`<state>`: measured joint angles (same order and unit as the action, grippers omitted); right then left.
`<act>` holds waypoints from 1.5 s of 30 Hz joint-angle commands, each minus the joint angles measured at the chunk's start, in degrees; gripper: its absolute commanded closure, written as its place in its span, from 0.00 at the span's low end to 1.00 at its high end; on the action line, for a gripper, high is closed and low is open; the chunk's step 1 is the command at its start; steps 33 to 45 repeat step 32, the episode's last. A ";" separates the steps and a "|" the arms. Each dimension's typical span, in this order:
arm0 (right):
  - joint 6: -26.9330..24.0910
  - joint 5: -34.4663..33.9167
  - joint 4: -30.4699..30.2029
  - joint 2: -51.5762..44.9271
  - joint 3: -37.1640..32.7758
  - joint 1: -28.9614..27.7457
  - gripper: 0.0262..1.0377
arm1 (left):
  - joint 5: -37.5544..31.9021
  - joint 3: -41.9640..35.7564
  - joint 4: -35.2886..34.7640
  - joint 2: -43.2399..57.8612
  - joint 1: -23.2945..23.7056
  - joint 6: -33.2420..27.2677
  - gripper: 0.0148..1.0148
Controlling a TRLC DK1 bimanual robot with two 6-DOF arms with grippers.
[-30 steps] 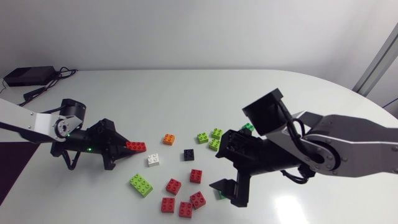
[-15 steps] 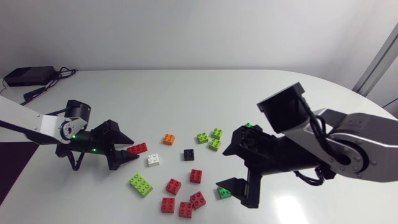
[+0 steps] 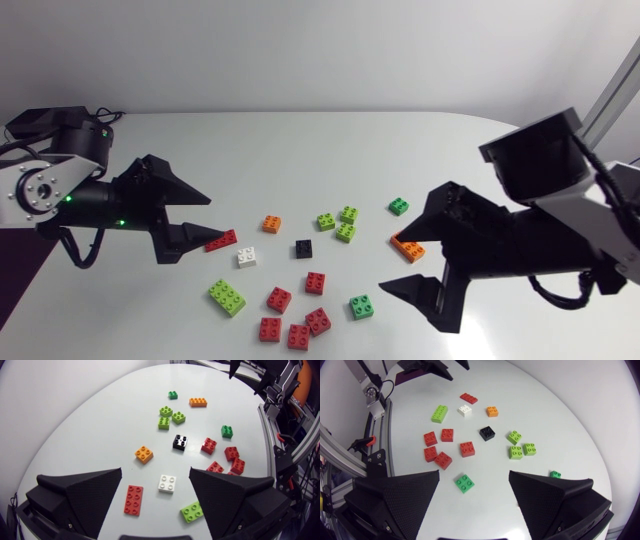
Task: Separate the duplo bricks
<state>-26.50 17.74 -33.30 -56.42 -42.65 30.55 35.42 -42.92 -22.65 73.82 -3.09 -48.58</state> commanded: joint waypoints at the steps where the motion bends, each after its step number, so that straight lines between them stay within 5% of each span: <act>1: 3.65 -1.13 -2.47 2.37 -1.82 -1.01 0.04 | -1.41 1.70 -2.48 -4.48 -1.92 3.93 0.05; 7: 7.08 -2.71 -7.13 4.92 -3.66 -4.71 0.04 | -8.35 1.17 -6.61 -9.75 -6.66 11.75 0.05; 22: 10.77 -2.71 -12.93 6.33 -8.15 -11.74 0.04 | -13.45 -5.07 -17.07 -14.14 -11.06 26.60 0.05; 45: 11.21 -2.62 -14.34 6.94 -8.32 -12.79 0.04 | -14.59 -4.98 -18.65 -16.96 -12.90 28.45 0.05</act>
